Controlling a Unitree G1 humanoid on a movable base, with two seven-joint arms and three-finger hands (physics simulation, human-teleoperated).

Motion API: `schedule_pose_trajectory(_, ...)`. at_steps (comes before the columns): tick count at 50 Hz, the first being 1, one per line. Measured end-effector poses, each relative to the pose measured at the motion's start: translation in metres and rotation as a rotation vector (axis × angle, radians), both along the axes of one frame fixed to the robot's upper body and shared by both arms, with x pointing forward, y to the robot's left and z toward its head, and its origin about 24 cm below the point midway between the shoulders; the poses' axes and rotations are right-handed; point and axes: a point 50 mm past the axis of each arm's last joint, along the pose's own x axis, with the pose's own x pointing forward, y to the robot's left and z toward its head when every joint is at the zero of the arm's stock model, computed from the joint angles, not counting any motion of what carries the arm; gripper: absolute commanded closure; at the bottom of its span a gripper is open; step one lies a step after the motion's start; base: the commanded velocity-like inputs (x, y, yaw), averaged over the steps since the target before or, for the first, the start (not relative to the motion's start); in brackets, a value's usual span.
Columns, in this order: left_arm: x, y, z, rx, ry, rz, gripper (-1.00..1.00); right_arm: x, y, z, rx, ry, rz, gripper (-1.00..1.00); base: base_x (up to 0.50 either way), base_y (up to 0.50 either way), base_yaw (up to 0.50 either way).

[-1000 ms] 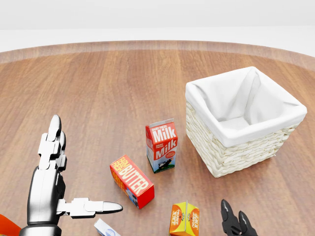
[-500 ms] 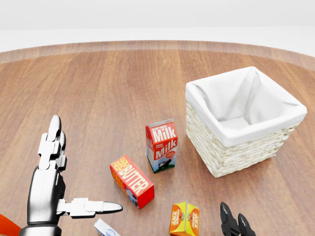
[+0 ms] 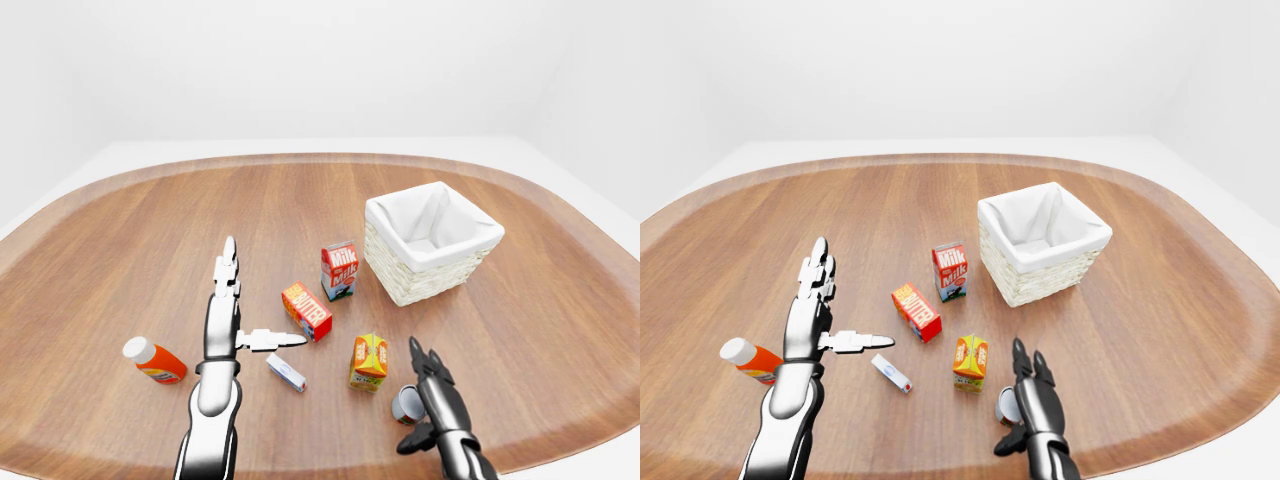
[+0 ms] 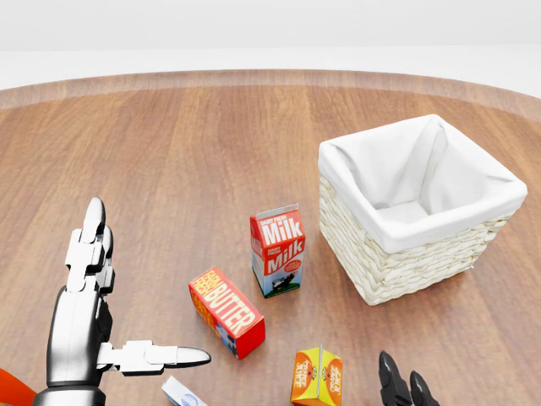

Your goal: Pick up the alphabet soup and the tomato sauce, and put them in the basket.

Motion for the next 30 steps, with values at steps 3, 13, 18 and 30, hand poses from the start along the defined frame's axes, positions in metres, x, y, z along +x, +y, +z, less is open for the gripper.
schedule_pose_trajectory(3, 0.0000, 0.0000, 0.0000, 0.000, 0.000, 0.000, -1.00, -0.0003, 0.0000, -0.0007, -0.002, 0.002, 0.001, 0.83, 0.00, 0.00, 0.00)
schedule_pose_trajectory(13, 0.0000, 0.0000, 0.0000, 0.000, 0.000, 0.000, -1.00, -0.0025, 0.0013, -0.0031, -0.001, 0.020, 0.011, 1.00, 0.00, 0.00, 0.00)
schedule_pose_trajectory(18, 0.0000, 0.0000, 0.0000, 0.000, 0.000, 0.000, -1.00, -0.0031, 0.0021, -0.0038, 0.009, 0.046, 0.028, 1.00, 0.00, 0.00, 0.00)
schedule_pose_trajectory(30, 0.0000, 0.0000, 0.0000, 0.000, 0.000, 0.000, -1.00, -0.0028, 0.0011, 0.0048, 0.037, 0.011, 0.010, 1.00, 0.00, 0.00, 0.00)
